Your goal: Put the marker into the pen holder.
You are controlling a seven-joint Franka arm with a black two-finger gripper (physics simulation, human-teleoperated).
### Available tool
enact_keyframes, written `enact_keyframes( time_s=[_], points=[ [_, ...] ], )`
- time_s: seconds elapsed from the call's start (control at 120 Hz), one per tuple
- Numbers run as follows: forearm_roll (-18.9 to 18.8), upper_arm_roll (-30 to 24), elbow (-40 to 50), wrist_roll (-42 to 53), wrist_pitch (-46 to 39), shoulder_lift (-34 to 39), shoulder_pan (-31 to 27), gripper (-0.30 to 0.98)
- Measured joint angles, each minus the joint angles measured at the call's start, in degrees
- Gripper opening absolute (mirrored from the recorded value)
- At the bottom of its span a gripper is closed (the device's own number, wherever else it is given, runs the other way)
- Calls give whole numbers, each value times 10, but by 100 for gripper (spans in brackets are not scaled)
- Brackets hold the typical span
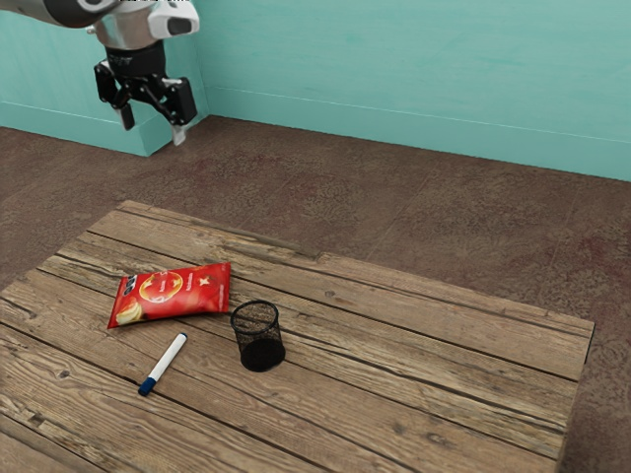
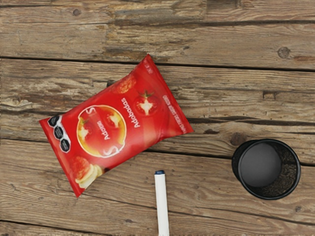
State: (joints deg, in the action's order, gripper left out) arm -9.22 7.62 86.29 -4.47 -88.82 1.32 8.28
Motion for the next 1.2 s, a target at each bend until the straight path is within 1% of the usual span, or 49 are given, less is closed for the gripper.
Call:
enact_keyframes(
  time_s=[0.183,0.3,0.4,0.475,0.533,0.583,0.683,0.733,0.967,1.075,1.2],
  points=[
    [-3,-3,34,-12,-1,22,-22,69],
    [-1,-2,60,-11,-16,-11,-71,69],
    [0,1,136,-7,-34,-21,-108,69],
    [1,1,200,-4,-65,-29,-133,69],
    [3,1,232,-2,-91,-41,-145,69],
    [11,1,252,0,-116,-59,-138,69],
    [40,1,315,4,-171,-70,-77,69],
    [54,1,333,5,-195,-77,-63,68],
    [86,1,348,16,-256,-128,-84,69],
    [105,2,362,19,-269,-134,-84,69],
    [112,2,370,27,-280,-145,-93,69]
  ],
)
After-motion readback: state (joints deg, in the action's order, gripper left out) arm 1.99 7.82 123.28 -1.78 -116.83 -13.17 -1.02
